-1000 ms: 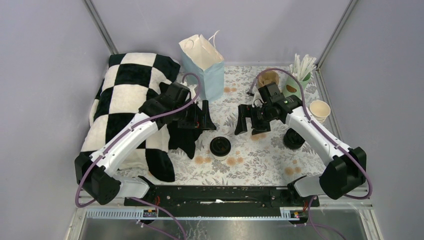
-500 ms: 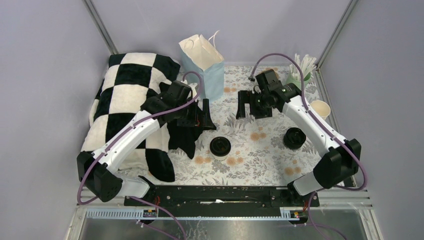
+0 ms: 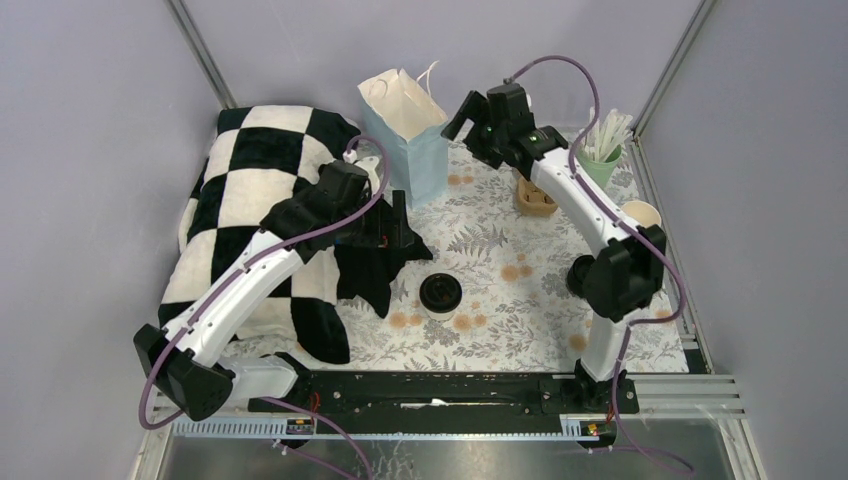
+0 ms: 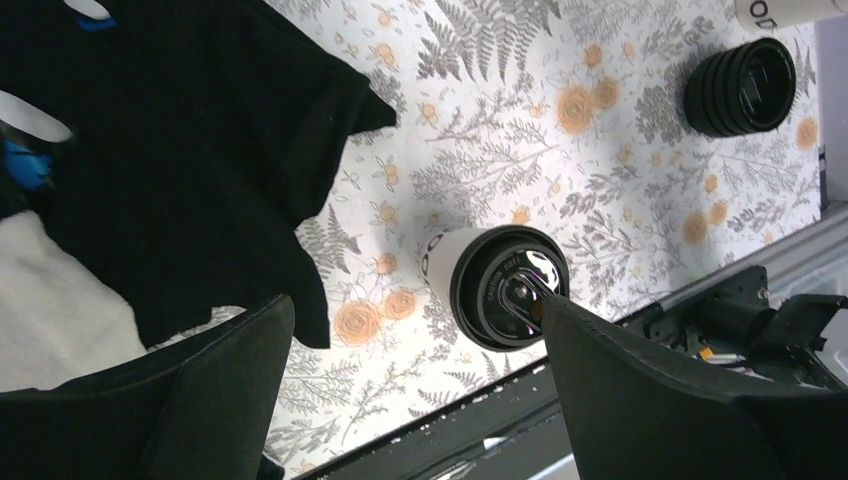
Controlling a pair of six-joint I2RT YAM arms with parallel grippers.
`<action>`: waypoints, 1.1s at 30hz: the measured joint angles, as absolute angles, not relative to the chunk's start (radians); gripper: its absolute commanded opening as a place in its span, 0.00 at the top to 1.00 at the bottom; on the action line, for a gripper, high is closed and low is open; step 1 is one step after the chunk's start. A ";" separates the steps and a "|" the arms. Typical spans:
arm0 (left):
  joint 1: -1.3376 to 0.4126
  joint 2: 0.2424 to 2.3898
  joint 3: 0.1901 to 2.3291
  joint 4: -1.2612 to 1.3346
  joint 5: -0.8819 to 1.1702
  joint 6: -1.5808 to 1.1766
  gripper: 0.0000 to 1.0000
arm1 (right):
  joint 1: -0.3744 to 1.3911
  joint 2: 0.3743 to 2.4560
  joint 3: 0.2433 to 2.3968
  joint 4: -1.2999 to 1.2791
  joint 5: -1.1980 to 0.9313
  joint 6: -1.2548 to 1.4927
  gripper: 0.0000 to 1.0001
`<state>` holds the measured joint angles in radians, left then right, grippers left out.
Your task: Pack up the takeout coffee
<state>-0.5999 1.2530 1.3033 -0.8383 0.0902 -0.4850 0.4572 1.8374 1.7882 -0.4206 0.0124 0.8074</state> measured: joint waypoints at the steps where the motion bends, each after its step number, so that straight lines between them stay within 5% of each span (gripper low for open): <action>1: -0.600 1.251 1.307 -0.840 0.080 -0.478 0.02 | 0.457 1.862 1.821 -0.421 0.022 0.813 0.01; 9: -0.600 1.250 1.360 -0.844 -0.007 -0.440 0.01 | 0.455 2.011 2.082 -0.554 0.198 0.648 0.02; 17: -0.598 1.250 1.362 -0.845 -0.047 -0.426 0.01 | 0.398 2.038 2.081 -0.710 0.366 0.375 0.23; 33: -0.594 1.284 1.364 -0.845 -0.052 -0.410 0.01 | 0.272 2.189 2.061 -0.830 0.268 0.361 0.62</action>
